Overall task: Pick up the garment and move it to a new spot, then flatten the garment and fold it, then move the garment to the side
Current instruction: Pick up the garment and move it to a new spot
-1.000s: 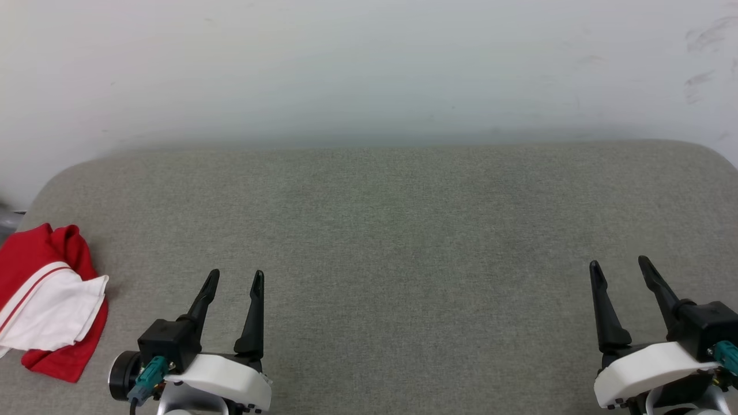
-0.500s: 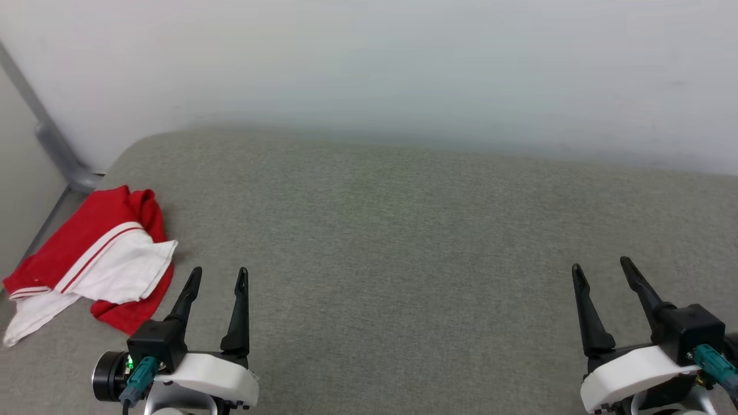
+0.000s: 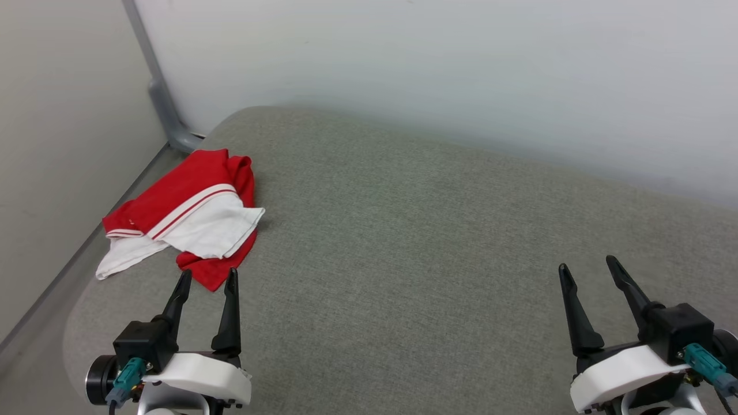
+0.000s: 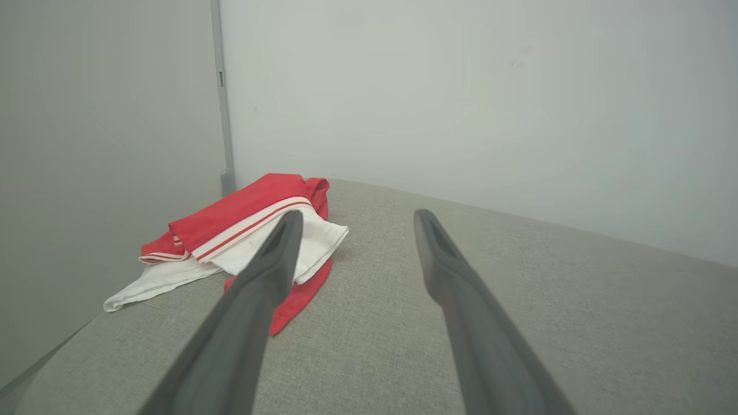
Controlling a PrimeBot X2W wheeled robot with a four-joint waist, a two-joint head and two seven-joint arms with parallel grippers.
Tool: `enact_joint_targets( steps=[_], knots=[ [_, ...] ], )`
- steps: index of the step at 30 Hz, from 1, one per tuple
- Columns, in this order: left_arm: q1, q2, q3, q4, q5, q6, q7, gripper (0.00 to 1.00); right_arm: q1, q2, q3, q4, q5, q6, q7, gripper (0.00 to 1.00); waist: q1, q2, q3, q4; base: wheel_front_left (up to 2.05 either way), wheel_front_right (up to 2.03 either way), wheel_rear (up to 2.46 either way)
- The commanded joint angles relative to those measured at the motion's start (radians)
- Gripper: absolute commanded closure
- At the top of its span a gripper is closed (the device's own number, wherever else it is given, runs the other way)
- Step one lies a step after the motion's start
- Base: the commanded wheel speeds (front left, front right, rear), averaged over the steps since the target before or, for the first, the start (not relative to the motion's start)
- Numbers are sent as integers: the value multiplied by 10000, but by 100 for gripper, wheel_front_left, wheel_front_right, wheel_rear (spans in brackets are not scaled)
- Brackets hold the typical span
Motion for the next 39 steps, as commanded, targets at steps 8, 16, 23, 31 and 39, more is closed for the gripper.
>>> enact_joint_targets(
  steps=[8, 16, 23, 31, 39],
  knots=[
    [-83, 62, 105, 93, -164, -83, -26, 0, -227, 14, 25, 75, 87, -7, -122, 0, 0, 0, 80, 590, 0, 0, 0],
    [-866, 110, 508, 947, -545, 124, 217, 0, -517, 14, 80, -121, -80, -7, 8, 0, 0, 0, 627, 550, 0, 0, 0],
    [-2650, 434, 984, 1893, -1388, 178, 1459, 0, -1097, 12, 195, -592, -562, -7, 379, 0, 0, 0, 1901, 55, 0, 0, 0],
    [-5383, 1277, 1216, 3225, -2668, -14, 3754, 0, -1806, 11, 70, -1251, -1178, -7, 802, 0, 0, 0, 3647, -487, 0, 0, 0],
    [-7407, 2534, 1210, 5026, -3670, -93, 7180, 0, -2401, 11, 235, -1554, -1365, -7, 891, 0, 0, 0, 4995, -1143, 0, 0, 0]
  ],
)
